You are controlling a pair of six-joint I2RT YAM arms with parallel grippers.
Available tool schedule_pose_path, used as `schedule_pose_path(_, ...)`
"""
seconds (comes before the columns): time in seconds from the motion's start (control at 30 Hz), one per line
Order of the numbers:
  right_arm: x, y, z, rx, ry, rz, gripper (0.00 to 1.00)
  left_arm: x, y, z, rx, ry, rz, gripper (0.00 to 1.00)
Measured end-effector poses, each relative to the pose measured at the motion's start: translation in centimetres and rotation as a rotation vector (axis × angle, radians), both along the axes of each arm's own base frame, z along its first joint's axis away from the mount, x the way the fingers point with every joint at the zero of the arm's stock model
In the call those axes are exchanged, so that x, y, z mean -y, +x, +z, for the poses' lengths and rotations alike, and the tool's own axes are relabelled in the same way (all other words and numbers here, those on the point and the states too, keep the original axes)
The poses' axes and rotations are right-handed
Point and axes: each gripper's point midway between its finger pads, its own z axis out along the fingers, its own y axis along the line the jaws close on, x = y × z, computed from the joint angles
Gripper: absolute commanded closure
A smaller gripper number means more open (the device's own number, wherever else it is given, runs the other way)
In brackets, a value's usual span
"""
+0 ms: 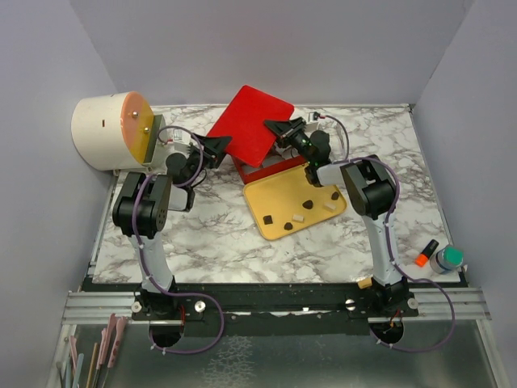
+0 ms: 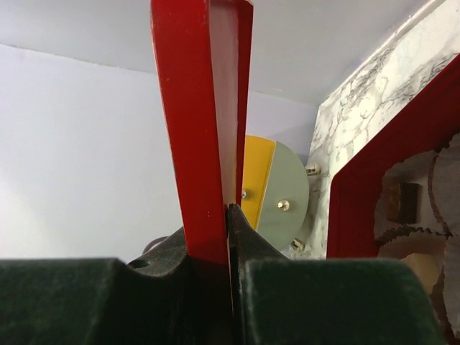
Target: Pack the chocolate
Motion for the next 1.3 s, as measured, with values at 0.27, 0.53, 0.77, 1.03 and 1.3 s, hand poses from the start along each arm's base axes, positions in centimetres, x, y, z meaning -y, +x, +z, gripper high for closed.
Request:
schedule_pose_path(0.27,-0.5,-0.1,0.5,0.010,0.006,0.006,1.00,1.9,0.5,2.1,0.057,-0.010,-0.033,0.47)
schedule_pose_path(0.53,-0.5,-0.1,0.6,0.014,0.007,0.003,0.99,2.4,0.9,1.1,0.031,-0.013,-0.042,0.96)
schedule_pose_path(0.77,-0.4,-0.2,0.8,0.034,0.005,0.002,0.74,2.4,1.3,1.7,0.044,-0.017,-0.055,1.00)
schedule_pose_path(1.03,0.4,-1.4,-0.9,0.044,-0.020,0.024,0.61,2.1,2.0,2.0,0.058,-0.005,-0.112,1.00)
schedule_pose_path(1.3,2.3,-2.0,-1.4,0.072,-0.026,0.035,0.59,0.9,2.7,2.1,0.066,0.010,-0.165,1.00)
